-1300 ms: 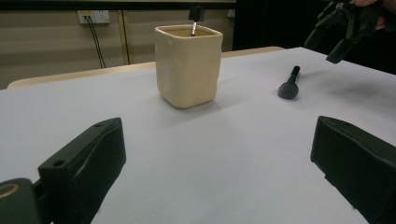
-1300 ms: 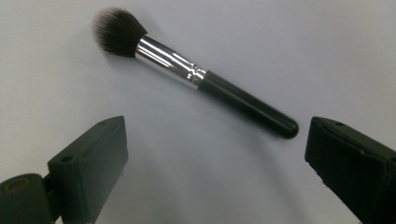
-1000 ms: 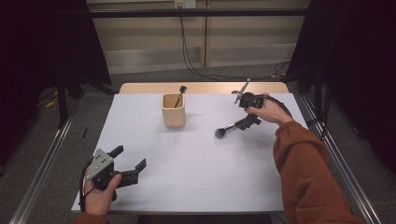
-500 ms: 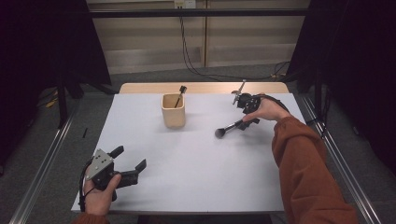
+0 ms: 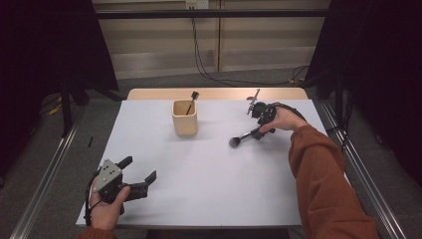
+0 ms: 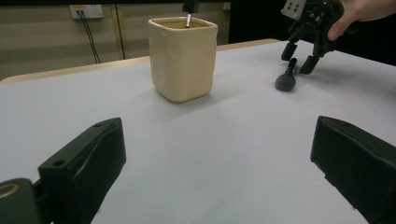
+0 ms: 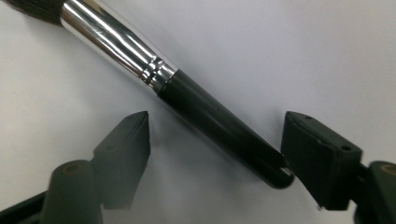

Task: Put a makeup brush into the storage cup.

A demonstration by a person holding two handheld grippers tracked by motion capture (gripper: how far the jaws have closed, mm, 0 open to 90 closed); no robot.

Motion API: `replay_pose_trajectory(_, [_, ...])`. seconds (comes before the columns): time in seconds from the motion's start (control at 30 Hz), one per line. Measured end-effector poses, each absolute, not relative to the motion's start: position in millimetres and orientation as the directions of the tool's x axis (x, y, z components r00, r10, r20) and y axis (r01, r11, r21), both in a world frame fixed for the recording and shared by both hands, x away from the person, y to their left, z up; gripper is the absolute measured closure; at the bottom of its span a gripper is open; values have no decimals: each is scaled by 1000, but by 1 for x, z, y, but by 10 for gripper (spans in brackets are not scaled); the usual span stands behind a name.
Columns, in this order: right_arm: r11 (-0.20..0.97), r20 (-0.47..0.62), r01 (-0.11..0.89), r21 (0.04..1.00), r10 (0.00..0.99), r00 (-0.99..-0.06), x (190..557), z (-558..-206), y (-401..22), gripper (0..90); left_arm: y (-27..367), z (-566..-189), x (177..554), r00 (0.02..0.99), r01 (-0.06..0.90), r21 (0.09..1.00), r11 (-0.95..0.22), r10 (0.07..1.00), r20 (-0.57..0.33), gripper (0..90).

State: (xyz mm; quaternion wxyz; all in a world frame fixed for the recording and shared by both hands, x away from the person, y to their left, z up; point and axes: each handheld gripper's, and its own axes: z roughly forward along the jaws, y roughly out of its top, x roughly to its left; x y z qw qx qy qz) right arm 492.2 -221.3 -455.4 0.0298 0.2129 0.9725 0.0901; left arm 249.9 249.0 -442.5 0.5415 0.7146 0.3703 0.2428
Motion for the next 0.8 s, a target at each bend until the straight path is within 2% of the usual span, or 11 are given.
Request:
replay_pose_trajectory(0.33, [890, 21, 425, 167, 427, -904, 491, -456, -220, 407, 249, -442, 249, 606, 265, 953, -146, 794, -47, 34])
replay_pose_trajectory(0.5, [899, 25, 413, 147, 414, -910, 488, -453, -217, 537, 248, -443, 249, 607, 270, 952, -145, 793, -51, 34])
replay_pose_trajectory(0.8, [903, 42, 408, 134, 406, -913, 486, -452, -217, 676, 249, -442, 249, 609, 263, 952, -156, 792, -38, 34])
